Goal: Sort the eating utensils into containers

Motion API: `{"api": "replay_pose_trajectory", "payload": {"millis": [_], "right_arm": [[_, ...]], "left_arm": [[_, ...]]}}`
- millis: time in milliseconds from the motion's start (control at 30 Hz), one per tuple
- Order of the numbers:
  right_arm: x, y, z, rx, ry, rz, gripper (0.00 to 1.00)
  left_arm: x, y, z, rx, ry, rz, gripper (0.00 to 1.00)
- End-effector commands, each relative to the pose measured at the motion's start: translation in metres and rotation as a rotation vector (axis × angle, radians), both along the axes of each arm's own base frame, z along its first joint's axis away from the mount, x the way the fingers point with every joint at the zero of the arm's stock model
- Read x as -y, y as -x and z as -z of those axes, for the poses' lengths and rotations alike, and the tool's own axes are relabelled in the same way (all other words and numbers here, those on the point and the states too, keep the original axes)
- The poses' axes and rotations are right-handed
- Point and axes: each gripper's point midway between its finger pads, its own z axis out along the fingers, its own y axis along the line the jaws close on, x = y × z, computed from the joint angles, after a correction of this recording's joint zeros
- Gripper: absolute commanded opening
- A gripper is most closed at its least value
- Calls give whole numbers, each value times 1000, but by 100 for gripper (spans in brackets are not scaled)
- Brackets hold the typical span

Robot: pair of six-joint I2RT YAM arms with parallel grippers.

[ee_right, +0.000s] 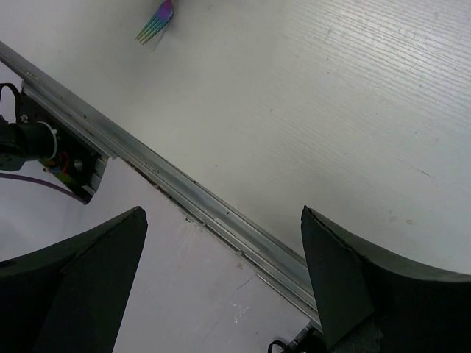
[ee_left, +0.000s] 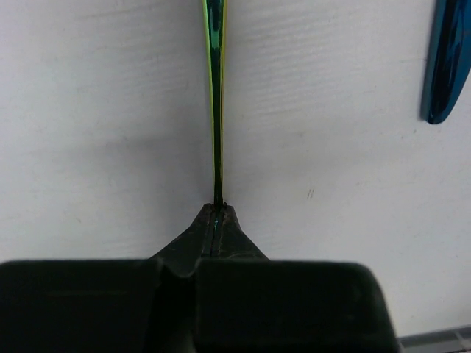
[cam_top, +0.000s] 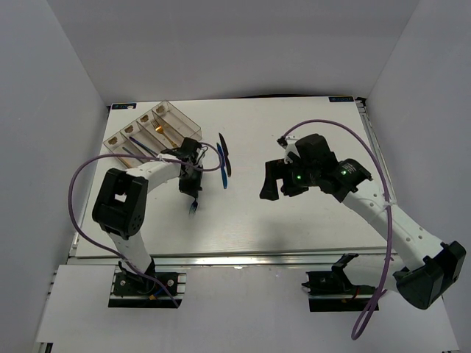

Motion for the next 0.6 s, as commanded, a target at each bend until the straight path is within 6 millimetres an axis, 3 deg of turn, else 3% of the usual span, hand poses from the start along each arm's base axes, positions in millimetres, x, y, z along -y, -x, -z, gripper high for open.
{"api": "replay_pose_trajectory", "payload": {"millis": [0, 133, 200, 267, 333, 400, 467, 500, 567], "right_arm": [[-10, -4, -12, 16, -50, -17, 89], [-11, -6, -16, 24, -52, -13, 89], [-9, -8, -17, 37, -43, -5, 89], [-6, -9, -16, 41, -36, 4, 89], [-5, -9, -13, 42, -32, 9, 89], [-5, -8, -12, 38, -34, 13, 89], [-4, -6, -11, 38, -31, 14, 89], [-3, -7, -12, 41, -30, 17, 89], [-2, -6, -14, 46, -32, 18, 89]], "left_arm": [[5, -8, -36, 61, 31, -38, 0], [17, -26, -70, 133, 86, -76, 0], [23, -42, -105, 225, 131, -101, 0], [10, -69, -142, 358, 92, -229, 0], [-10, -88, -157, 400, 39, -355, 0], [-15, -112, -171, 419, 44, -422, 0], [-34, -141, -175, 430, 47, -582, 0], [-34, -148, -175, 431, 39, -586, 0], [-52, -168, -174, 431, 69, -702, 0]]}}
